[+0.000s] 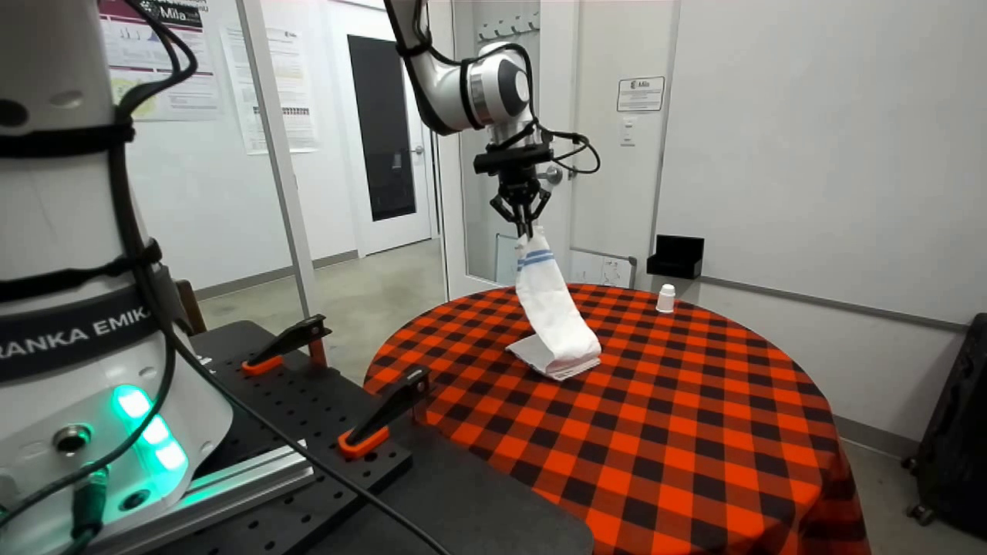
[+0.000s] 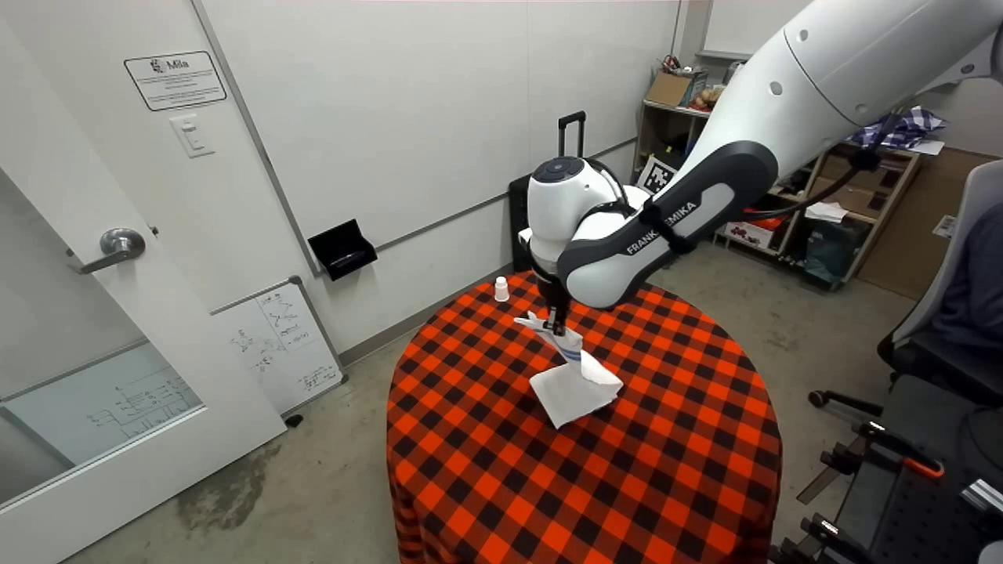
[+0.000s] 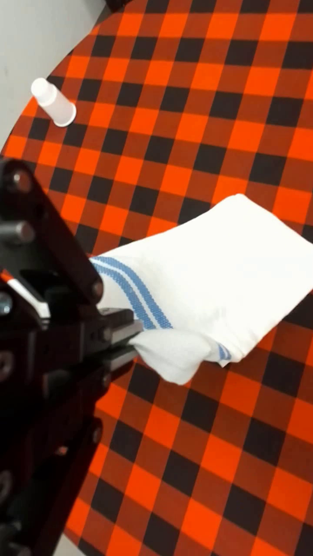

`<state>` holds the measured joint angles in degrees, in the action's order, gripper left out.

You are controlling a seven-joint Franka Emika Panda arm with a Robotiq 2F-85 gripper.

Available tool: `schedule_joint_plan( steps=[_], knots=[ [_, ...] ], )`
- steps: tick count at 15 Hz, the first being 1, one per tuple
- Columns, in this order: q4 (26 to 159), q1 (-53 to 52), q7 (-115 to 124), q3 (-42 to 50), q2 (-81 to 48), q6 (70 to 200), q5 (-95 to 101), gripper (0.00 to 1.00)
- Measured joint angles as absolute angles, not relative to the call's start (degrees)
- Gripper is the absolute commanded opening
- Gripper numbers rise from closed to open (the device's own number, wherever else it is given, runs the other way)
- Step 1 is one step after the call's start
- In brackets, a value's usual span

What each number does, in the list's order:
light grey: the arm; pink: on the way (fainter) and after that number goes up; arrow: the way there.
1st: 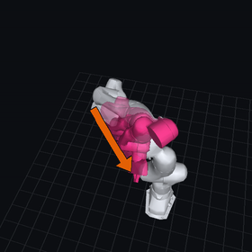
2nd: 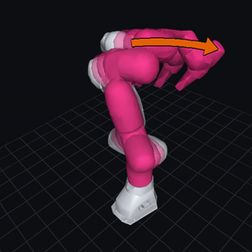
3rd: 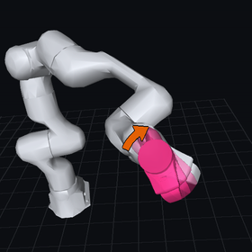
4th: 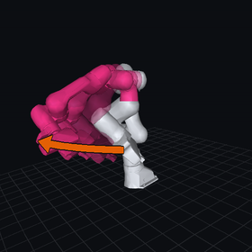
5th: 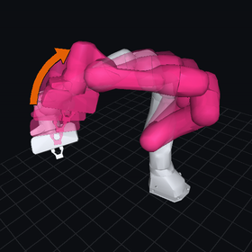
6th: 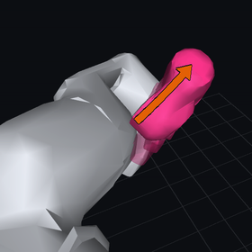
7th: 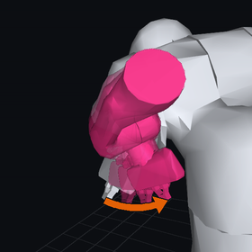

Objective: Fold the white towel

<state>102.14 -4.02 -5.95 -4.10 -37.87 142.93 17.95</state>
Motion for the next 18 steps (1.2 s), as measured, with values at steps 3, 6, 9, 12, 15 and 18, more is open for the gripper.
schedule_joint_plan(
  steps=[3,6,9,12,15,18],
  knots=[
    [100.81,-3.87,-8.06,-5.63,-38.59,142.93,14.61,0.01],
    [99.59,-3.32,-10.02,-6.46,-40.32,142.93,11.73,0.01],
    [98.07,-2.74,-11.63,-6.96,-42.81,142.93,9.31,0.01],
    [95.51,-1.59,-12.92,-7.84,-45.68,142.93,6.50,0.01],
    [92.73,0.23,-13.36,-8.02,-47.72,142.92,3.80,0.01],
    [91.34,3.21,-13.38,-7.72,-48.87,142.92,1.77,0.01]
  ],
)
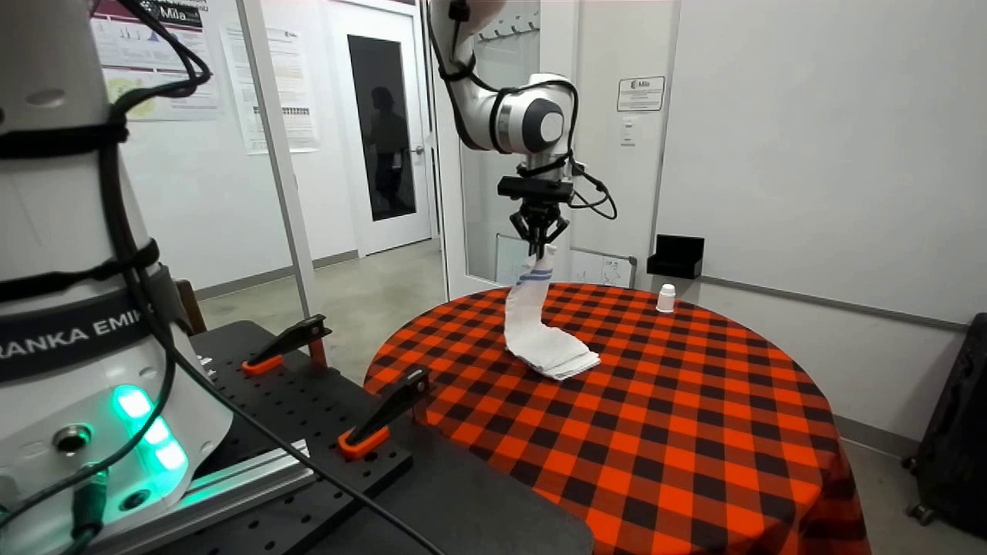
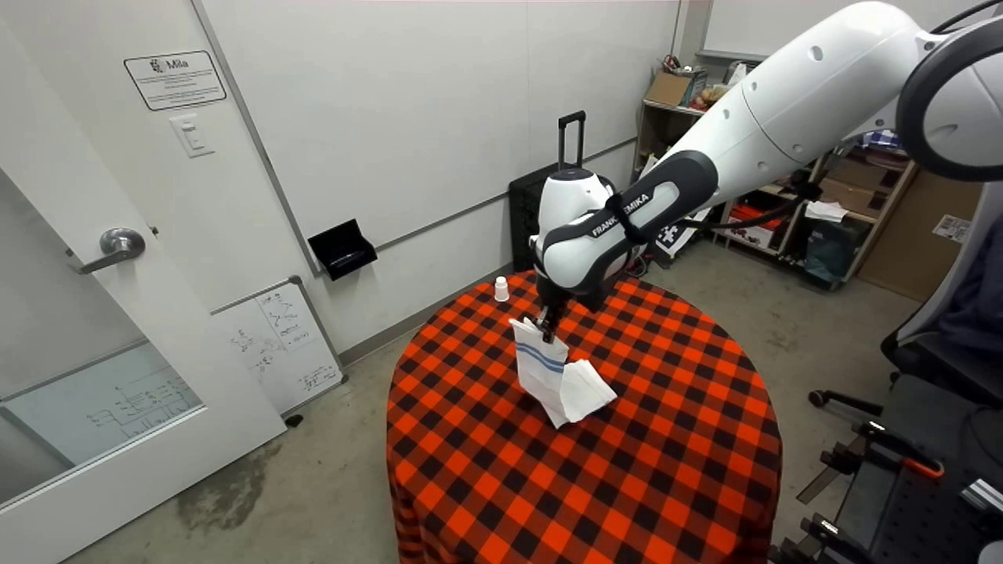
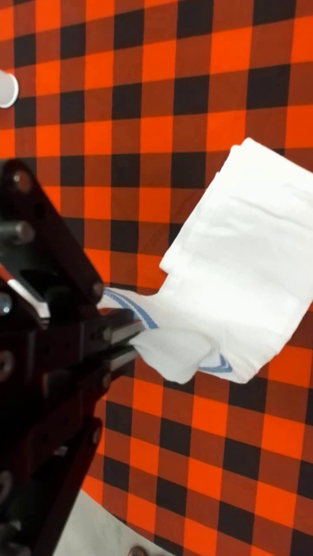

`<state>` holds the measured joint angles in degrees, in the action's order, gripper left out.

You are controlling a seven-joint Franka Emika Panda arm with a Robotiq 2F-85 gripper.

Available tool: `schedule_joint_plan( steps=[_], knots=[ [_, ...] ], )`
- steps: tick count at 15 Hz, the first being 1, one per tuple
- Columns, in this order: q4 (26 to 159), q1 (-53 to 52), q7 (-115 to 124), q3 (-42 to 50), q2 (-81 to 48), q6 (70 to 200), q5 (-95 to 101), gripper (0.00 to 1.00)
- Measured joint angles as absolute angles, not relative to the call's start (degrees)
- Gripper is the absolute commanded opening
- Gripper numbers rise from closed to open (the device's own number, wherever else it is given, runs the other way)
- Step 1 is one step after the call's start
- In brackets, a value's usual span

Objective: Fold the white towel

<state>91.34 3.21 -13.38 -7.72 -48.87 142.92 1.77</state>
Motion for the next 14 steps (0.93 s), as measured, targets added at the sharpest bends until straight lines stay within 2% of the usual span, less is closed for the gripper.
schedule_joint_plan(
  steps=[7,14],
  knots=[
    [91.24,9.72,-13.73,-7.70,-52.15,142.88,-2.54,0.01],
    [91.28,10.76,-14.72,-6.67,-57.18,142.86,-2.75,0.01]
  ],
)
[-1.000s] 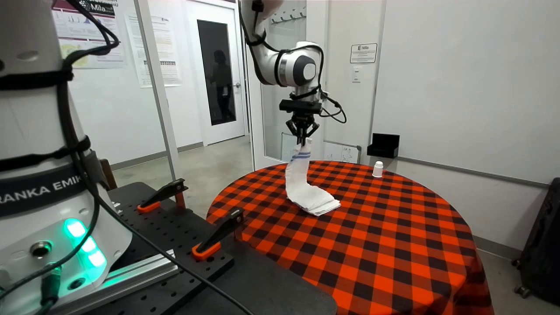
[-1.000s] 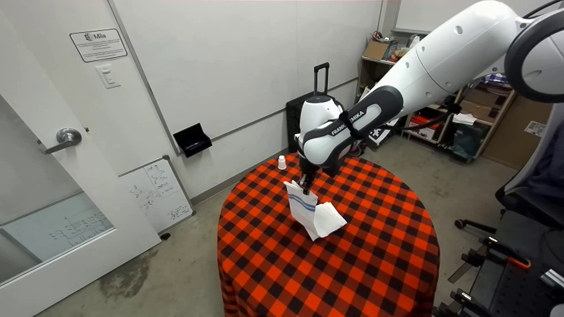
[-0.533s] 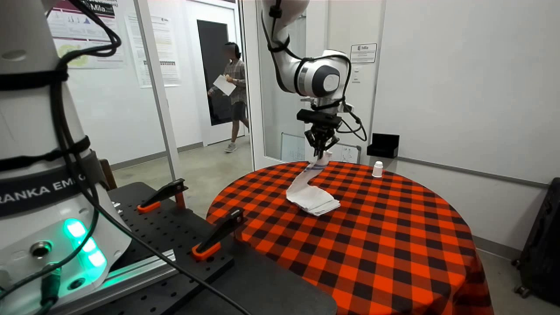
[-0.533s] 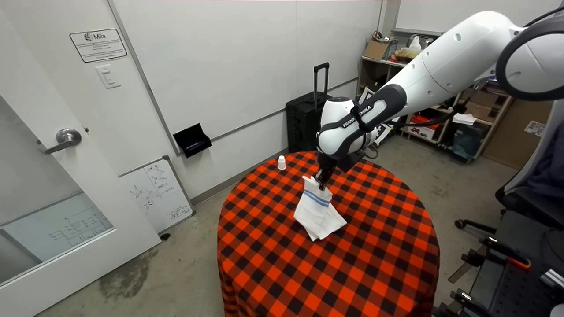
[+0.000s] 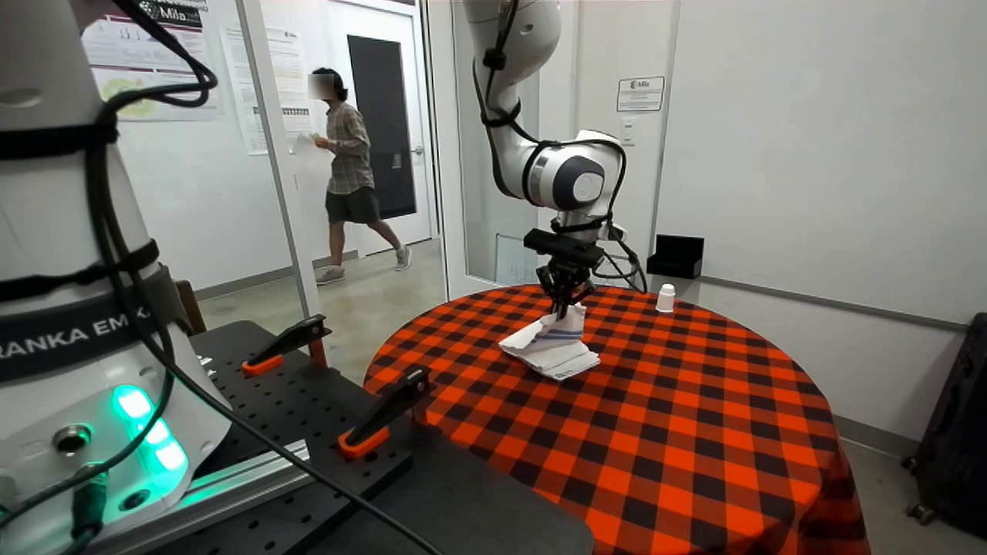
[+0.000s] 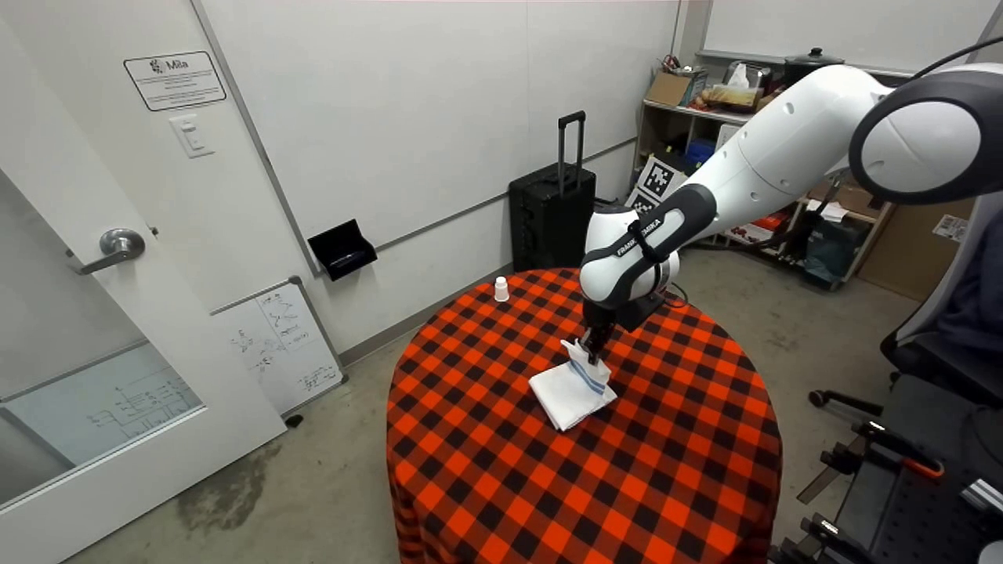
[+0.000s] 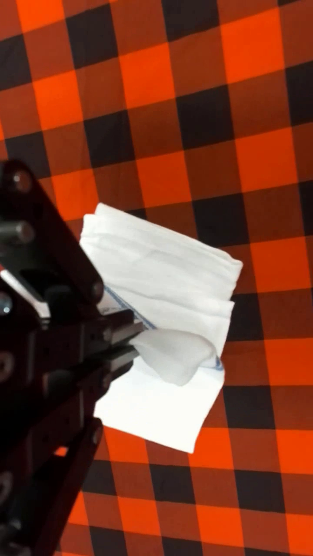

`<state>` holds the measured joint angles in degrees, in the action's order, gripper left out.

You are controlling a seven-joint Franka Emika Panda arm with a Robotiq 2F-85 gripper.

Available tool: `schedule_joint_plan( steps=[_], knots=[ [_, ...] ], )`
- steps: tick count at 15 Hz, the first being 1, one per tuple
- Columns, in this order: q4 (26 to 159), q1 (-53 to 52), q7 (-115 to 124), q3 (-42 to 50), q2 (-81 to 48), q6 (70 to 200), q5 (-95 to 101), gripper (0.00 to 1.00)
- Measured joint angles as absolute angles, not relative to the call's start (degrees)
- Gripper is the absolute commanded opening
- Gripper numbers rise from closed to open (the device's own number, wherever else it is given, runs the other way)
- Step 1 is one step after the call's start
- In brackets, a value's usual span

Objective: Fold the white towel

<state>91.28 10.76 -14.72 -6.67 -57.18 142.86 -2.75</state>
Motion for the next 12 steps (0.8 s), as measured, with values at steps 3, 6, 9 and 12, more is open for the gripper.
schedule_joint_plan(
  steps=[3,6,9,12],
  knots=[
    [91.12,10.83,-14.93,-5.46,-58.36,142.87,-2.54,0.32],
    [91.01,10.78,-14.96,-4.48,-59.20,142.86,-2.05,0.53],
    [90.99,10.72,-14.99,-4.01,-59.61,142.86,-1.56,0.73],
    [90.79,10.15,-14.97,-2.95,-59.61,143.00,-0.40,0.95]
  ],
)
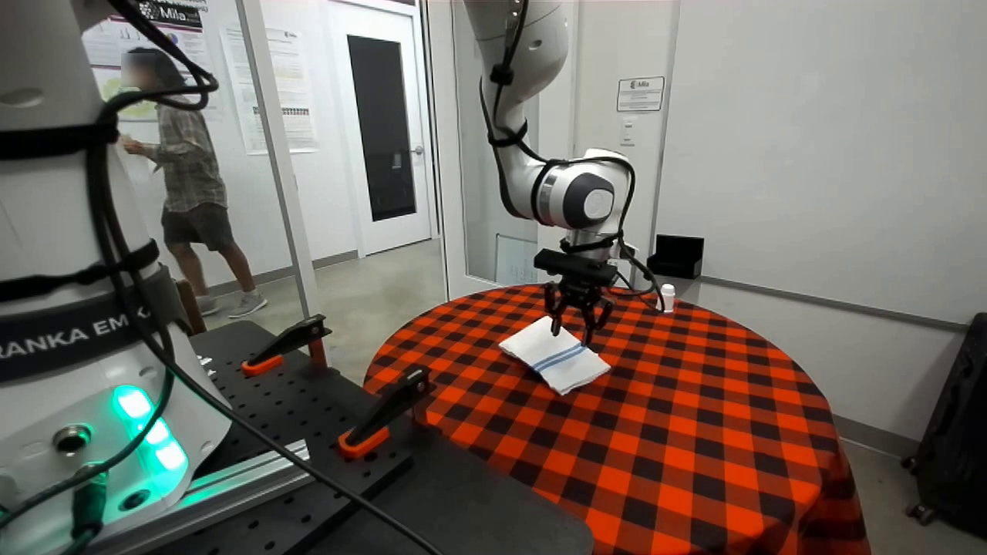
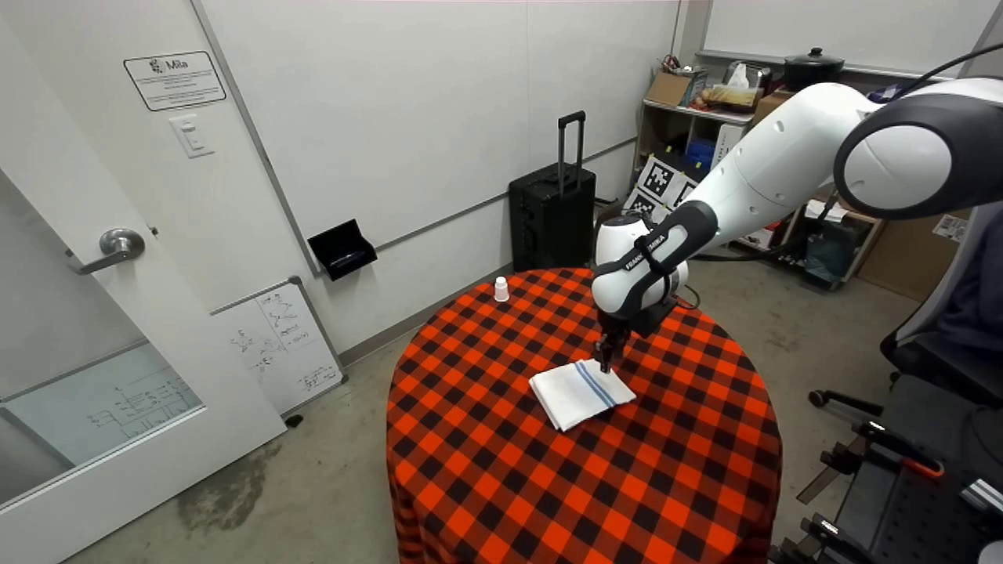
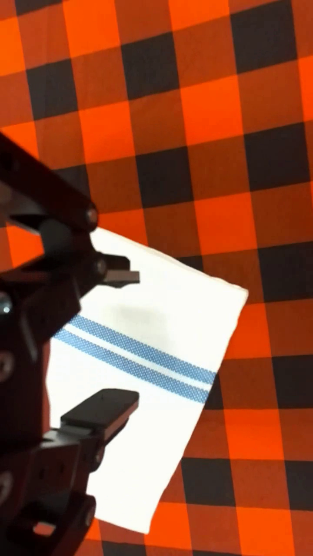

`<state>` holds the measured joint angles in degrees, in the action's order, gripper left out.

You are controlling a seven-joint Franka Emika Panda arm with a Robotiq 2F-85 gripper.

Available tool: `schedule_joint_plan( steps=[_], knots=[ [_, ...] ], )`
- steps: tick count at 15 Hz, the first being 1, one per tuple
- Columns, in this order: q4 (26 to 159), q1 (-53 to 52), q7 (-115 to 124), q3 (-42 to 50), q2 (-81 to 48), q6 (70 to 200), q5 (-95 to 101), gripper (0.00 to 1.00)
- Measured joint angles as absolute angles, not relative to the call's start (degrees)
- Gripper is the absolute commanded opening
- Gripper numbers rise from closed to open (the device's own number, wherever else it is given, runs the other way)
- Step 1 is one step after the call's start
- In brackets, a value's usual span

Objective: Fold the white towel

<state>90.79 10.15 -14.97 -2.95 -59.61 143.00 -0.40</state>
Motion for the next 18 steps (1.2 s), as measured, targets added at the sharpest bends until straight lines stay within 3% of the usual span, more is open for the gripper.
schedule_joint_plan(
  steps=[1,8,13,18],
  knots=[
    [90.74,9.91,-14.94,-2.42,-59.51,143.29,0.15,1.00],
    [95.02,7.33,-12.81,2.60,-54.40,148.25,4.96,1.00],
    [106.31,5.37,-7.39,3.84,-45.01,148.42,4.55,1.00],
    [121.07,7.68,-8.53,-1.62,-31.22,148.54,-1.43,1.00]
  ],
)
